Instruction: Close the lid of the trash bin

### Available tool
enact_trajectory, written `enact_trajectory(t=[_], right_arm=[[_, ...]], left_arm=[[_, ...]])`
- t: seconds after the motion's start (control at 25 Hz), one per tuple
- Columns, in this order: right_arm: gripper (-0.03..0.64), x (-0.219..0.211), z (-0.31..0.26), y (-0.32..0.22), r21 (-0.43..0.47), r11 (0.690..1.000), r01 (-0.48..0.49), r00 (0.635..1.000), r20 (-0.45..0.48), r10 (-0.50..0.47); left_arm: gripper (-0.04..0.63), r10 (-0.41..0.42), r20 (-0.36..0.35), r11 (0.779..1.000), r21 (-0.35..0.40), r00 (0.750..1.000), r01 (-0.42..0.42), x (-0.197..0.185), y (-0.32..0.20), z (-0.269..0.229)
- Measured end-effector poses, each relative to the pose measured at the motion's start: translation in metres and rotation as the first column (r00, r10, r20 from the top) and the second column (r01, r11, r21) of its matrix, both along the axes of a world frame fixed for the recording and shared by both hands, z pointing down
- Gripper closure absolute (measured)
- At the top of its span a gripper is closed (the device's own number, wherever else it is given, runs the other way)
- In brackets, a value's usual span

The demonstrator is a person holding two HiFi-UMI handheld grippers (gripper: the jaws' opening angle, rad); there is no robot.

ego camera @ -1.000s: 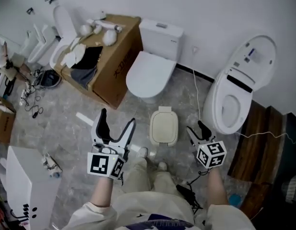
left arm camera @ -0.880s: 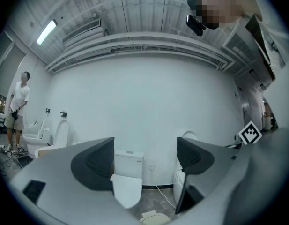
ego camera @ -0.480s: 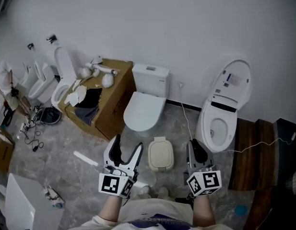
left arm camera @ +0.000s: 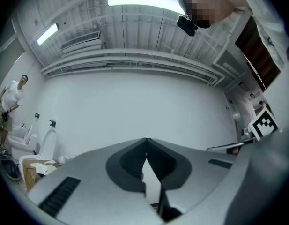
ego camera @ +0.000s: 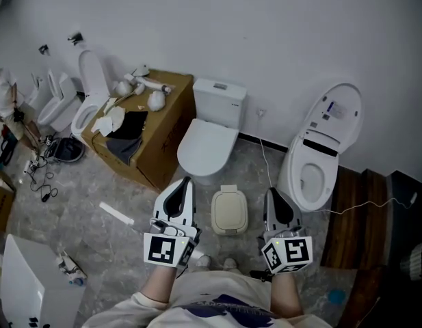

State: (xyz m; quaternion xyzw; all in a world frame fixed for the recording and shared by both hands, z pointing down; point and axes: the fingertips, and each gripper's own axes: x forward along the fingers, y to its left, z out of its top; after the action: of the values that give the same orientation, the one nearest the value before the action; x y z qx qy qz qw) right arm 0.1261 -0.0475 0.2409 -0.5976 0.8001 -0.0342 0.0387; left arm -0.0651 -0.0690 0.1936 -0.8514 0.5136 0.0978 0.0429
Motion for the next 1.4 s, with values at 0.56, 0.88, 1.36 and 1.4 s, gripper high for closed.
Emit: enact_trajectory(t=[0.56, 0.88, 1.36, 1.4], right_arm=[[0.607, 0.004, -0.019, 0.003, 0.072, 0.996, -0.054, 0.997, 0.055, 0.050], [0.611, -0.002, -0.028, 0.007, 0.102, 0.994, -0.042, 0.998, 0.039, 0.039], [0.617, -0.015, -0.037, 0.002, 0.167, 0.984, -0.067, 0.996, -0.044, 0.076], [0.617, -0.014, -0.037, 0.001, 0.167, 0.984, -0.068, 0.996, -0.045, 0.077]], left_arm=[[0.597, 0.010, 0.030, 0.999, 0.037, 0.999, -0.011, 0.007, -0.004, -0.018], [0.597, -0.004, 0.021, 0.998, 0.059, 1.000, 0.003, 0.003, 0.000, -0.026], [0.598, -0.021, 0.029, 0.997, 0.075, 0.999, 0.019, -0.001, 0.000, -0.029], [0.598, -0.022, 0.029, 0.997, 0.074, 0.999, 0.019, -0.001, -0.001, -0.028]])
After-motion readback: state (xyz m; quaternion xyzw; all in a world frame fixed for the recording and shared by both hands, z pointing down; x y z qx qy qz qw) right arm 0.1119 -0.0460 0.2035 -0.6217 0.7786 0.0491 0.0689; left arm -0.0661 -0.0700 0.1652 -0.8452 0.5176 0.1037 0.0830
